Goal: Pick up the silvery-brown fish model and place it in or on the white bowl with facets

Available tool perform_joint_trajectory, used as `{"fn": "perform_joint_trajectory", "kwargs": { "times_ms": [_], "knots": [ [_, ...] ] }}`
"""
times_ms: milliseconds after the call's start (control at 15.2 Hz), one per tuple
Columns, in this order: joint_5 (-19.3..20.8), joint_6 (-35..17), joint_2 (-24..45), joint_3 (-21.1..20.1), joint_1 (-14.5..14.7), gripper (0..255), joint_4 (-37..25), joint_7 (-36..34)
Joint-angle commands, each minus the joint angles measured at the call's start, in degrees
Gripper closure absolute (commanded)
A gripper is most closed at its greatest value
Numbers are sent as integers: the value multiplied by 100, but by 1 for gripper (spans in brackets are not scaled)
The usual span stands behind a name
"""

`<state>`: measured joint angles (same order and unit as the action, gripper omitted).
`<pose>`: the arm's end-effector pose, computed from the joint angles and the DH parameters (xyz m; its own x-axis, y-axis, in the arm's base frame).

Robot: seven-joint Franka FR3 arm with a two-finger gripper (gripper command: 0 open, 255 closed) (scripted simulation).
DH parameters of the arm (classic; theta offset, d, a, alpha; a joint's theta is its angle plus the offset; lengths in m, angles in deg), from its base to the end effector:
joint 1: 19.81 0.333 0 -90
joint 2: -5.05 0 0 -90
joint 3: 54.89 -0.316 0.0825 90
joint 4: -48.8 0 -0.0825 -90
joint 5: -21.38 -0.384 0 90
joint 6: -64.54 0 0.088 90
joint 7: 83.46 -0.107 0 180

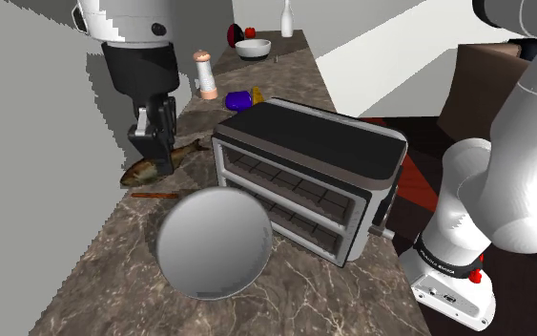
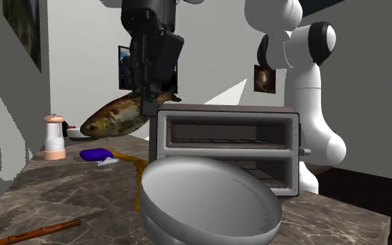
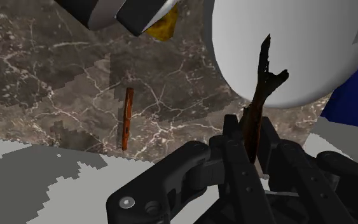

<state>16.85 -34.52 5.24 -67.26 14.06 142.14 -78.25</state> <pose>0.3890 0.4164 0.6097 0.6295 0.7702 0.1028 0.7770 -0.6256 -0.0705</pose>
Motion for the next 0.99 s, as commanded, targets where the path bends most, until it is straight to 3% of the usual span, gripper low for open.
{"fn": "perform_joint_trajectory", "kwargs": {
  "times_ms": [0, 264, 924],
  "knots": [
    [-48, -21, -293, -84, 84, 255, 293, -172],
    [-157, -105, -818, -315, 297, 255, 851, -591],
    [-197, -880, -887, -330, 309, 255, 1695, -525]
  ]
}}
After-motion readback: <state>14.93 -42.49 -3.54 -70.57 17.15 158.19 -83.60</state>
